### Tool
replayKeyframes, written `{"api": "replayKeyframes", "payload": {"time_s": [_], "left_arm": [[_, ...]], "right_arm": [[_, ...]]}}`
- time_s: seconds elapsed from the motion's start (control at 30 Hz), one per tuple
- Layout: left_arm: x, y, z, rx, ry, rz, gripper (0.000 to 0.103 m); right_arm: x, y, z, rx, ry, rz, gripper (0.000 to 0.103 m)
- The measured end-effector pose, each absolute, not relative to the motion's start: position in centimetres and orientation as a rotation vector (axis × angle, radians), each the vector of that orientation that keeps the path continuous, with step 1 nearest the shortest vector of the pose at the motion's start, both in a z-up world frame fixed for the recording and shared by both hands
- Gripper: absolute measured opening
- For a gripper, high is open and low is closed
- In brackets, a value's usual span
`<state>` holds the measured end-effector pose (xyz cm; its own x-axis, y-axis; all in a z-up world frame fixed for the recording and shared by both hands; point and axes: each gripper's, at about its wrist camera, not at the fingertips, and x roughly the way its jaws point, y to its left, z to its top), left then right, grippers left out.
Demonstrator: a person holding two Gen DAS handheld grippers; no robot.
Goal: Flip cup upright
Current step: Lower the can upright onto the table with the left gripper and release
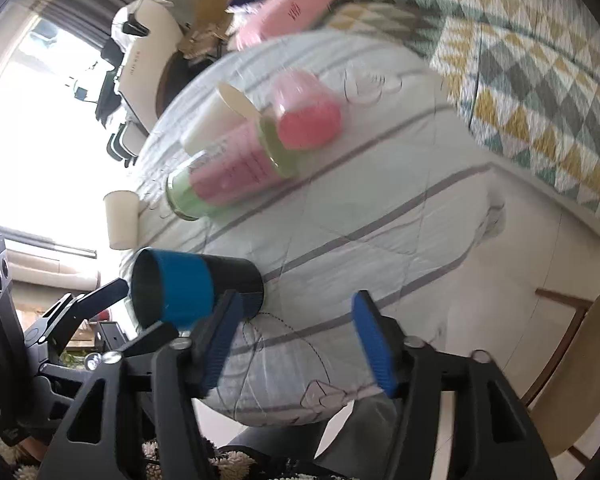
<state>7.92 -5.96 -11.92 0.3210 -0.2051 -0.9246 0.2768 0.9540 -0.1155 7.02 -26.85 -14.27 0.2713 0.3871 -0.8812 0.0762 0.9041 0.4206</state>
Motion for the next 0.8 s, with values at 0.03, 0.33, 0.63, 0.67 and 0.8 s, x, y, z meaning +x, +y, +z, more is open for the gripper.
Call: {"api": "replayKeyframes", "payload": {"time_s": [0.03,0.33,0.63,0.67,0.8], "left_arm": [[7.2,-5.8,-11.2,0.061,1.184,-0.296,0.098],[2.6,-4.3,-7.6,0.018,1.105,-0.195,0.1],[-0.3,-2.3,-6.3,0.064,1.047,-0.158,0.101],[-0.5,-2.0,-6.2,0.058,1.04,-0.161,0.102],[-1.5,-1.5,-6.0,0.06,1.029,-0.155,0.102]], "right_arm": [[6.7,-26.9,-13.7,0.406,1.275,0.215,0.072],[3.5,-25.7,-8.7,0.254,1.168,0.257,0.079],[0.0,-23.6,-6.6,0.202,1.108,0.223,0.08],[-0.4,-23.5,-6.6,0.205,1.108,0.22,0.08],[-1.2,-23.1,-6.8,0.203,1.114,0.202,0.08]]}}
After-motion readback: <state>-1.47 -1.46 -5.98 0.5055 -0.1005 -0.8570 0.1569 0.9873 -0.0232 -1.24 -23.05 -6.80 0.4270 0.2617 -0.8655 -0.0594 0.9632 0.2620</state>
